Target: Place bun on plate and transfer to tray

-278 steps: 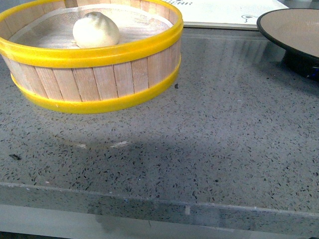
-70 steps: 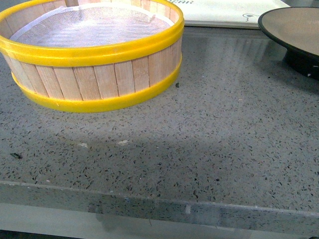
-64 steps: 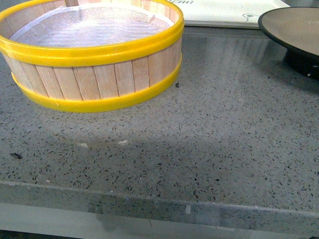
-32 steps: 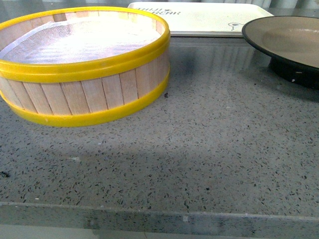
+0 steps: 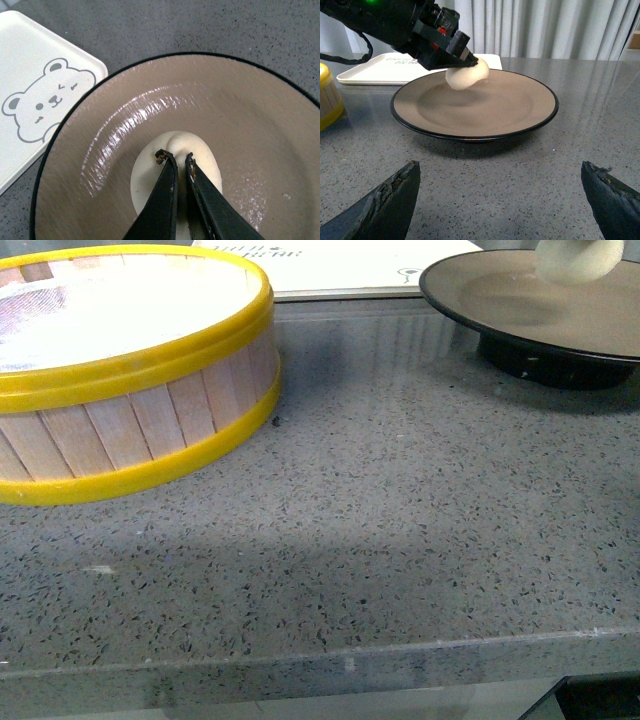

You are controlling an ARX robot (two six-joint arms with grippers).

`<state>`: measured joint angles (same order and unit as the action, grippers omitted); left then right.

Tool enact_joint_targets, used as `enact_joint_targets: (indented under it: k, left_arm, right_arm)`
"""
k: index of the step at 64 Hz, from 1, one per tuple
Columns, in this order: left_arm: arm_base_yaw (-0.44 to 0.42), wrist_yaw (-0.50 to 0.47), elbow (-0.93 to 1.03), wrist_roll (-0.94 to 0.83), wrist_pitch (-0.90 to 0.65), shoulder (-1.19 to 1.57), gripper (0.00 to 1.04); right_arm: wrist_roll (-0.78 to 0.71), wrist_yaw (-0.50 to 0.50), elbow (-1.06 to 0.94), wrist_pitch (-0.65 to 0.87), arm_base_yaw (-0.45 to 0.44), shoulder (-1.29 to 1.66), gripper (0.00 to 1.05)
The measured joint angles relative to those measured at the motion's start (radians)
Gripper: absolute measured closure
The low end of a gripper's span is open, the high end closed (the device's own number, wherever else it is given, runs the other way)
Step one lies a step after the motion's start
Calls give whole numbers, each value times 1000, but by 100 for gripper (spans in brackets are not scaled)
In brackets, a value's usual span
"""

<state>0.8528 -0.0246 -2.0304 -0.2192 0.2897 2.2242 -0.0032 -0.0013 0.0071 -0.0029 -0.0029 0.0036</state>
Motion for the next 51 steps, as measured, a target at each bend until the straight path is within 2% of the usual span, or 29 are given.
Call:
enact_joint_targets:
  k: [20, 23, 33, 44, 51]
  left_arm:
    - [5, -18, 54, -39, 2, 6, 101]
    - [5, -18, 54, -39, 2, 6, 98]
    - [5, -16, 50, -34, 4, 7, 74]
    - [5, 26, 2, 34, 17, 8, 35]
    - [5, 53, -16, 80, 18, 6, 19]
  right_arm:
    - [0, 0, 0, 0, 0, 0, 9]
    - [0, 0, 0, 0, 0, 0, 9]
    - [0, 0, 0, 0, 0, 0, 9]
    - [0, 0, 0, 0, 0, 0, 9]
    - [0, 0, 0, 0, 0, 0, 9]
